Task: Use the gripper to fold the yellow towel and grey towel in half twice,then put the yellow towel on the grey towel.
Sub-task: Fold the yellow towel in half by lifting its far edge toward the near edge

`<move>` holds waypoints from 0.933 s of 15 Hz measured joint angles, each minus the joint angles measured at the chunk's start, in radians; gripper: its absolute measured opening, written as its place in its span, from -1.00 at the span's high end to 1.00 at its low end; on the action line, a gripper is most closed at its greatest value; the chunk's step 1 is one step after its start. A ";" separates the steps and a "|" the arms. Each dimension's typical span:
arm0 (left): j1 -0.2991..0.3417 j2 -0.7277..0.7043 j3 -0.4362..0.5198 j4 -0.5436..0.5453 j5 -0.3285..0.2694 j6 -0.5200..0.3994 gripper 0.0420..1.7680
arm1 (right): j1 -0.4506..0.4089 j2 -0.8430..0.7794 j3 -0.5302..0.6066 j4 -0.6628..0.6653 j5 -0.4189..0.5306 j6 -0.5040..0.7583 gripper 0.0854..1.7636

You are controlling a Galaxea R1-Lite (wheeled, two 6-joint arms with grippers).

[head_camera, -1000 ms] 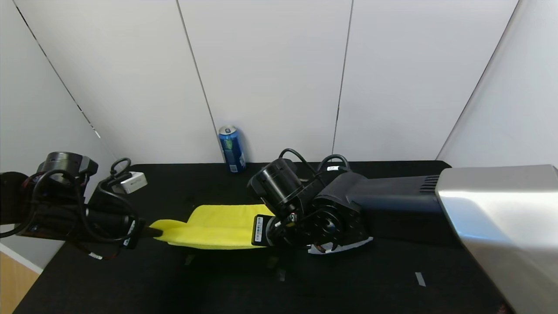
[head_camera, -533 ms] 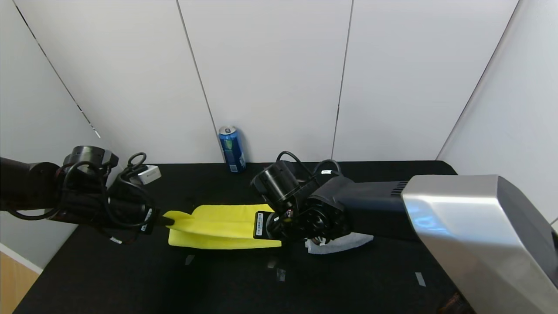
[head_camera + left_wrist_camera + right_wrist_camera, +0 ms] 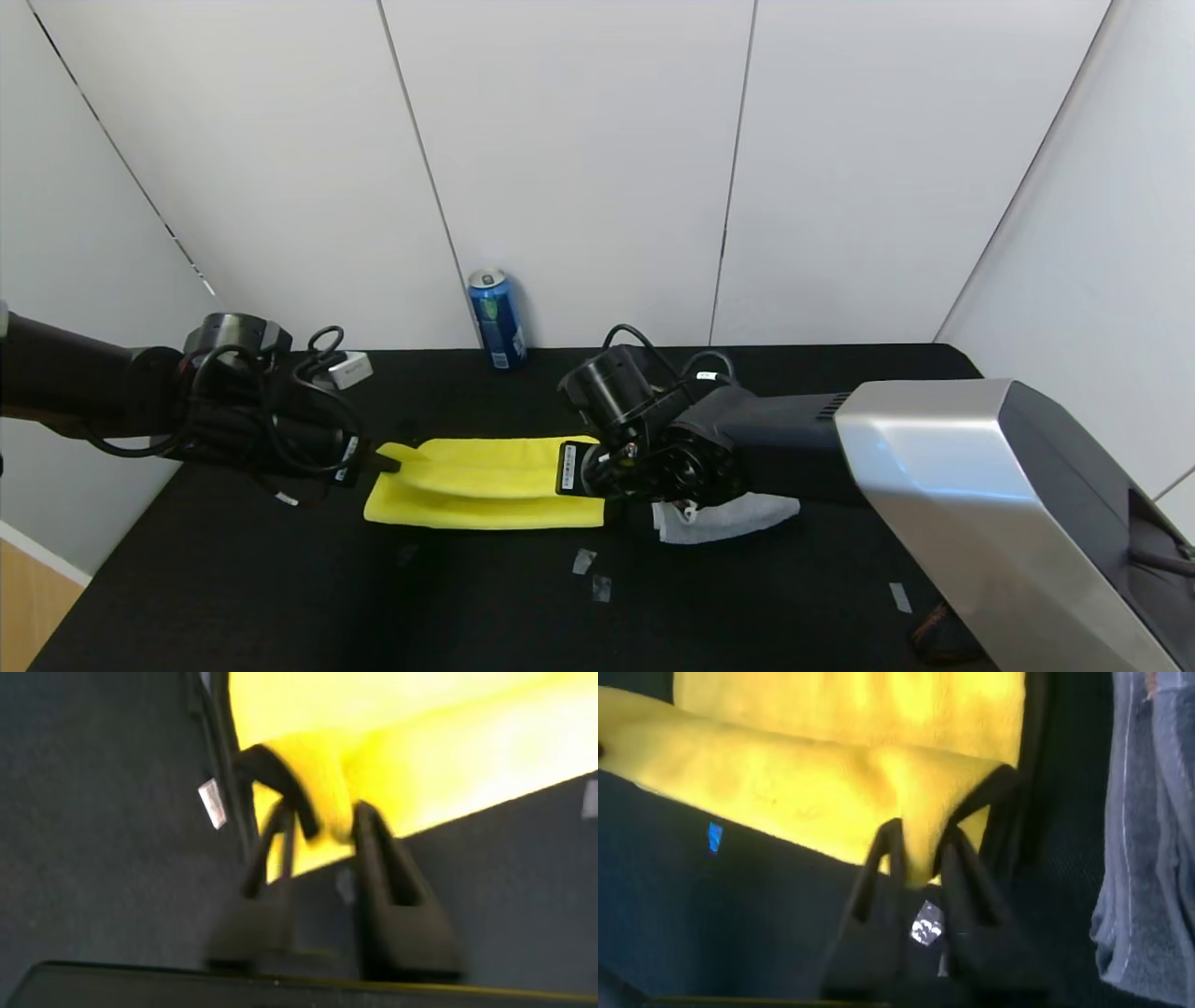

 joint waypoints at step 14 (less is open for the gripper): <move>0.010 0.046 -0.088 -0.006 0.003 -0.044 -0.70 | -0.052 0.007 0.000 -0.081 0.021 -0.021 -0.67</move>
